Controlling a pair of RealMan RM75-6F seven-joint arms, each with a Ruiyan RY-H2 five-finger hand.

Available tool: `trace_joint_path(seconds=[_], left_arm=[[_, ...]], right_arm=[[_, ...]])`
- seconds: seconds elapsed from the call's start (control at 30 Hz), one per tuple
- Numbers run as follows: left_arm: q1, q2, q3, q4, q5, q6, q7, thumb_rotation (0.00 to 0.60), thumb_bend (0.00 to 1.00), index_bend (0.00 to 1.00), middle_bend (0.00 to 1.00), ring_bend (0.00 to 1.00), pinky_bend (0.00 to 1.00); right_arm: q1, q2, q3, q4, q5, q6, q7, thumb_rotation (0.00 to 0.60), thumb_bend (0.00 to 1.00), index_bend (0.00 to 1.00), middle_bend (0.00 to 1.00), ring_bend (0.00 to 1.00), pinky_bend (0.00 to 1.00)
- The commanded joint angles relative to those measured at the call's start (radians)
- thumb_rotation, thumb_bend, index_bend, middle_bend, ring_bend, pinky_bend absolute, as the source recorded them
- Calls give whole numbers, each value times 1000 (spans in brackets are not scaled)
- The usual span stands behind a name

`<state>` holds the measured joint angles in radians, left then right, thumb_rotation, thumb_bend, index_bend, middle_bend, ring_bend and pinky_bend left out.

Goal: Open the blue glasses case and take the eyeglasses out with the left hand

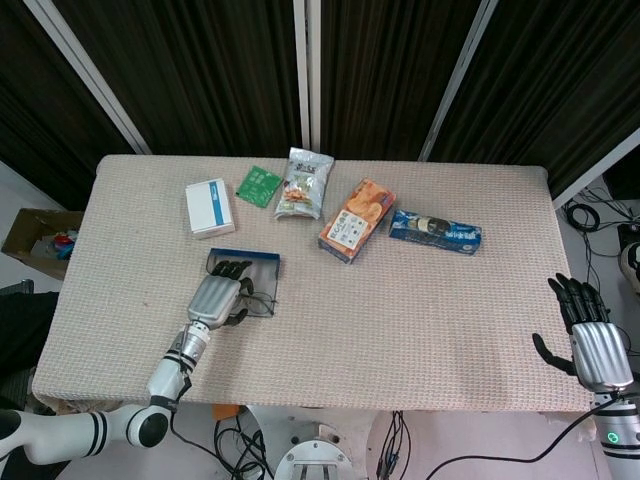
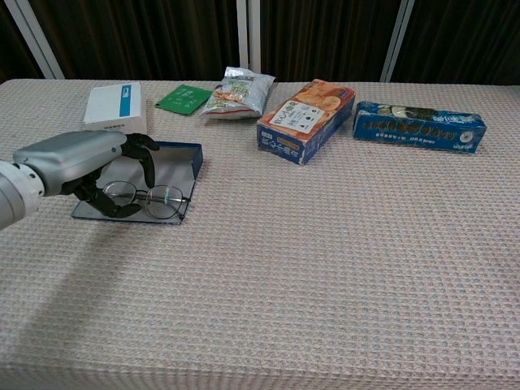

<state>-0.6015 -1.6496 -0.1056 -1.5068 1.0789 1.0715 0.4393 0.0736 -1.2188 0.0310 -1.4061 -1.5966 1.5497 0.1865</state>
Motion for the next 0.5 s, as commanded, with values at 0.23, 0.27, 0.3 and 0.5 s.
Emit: trace_joint_path(seconds=[0.23,0.27,0.3,0.5], left_arm=[[-10,-4,-21,11,-30,-13,8,600,368,440,95,94,108],[-11,-3,-22,10,-34,-15,11,600,375,442,95,94,107],[-11,-3,-23,11,-36,-16,12,600,378,444,95,94,108],[-17,-18,-24,27,-53,-26,20,600,396,458,95,95,108]], right_arm=[[1,-4,-1,8,2,-4,7,600,278,0,55,0,0],[1,-5,0,10,2,-5,8,600,278,0,55,0,0],[1,-5,0,10,2,-6,9,600,278,0,55,0,0],[1,-6,0,15,3,-6,15,600,278,0,55,0,0]])
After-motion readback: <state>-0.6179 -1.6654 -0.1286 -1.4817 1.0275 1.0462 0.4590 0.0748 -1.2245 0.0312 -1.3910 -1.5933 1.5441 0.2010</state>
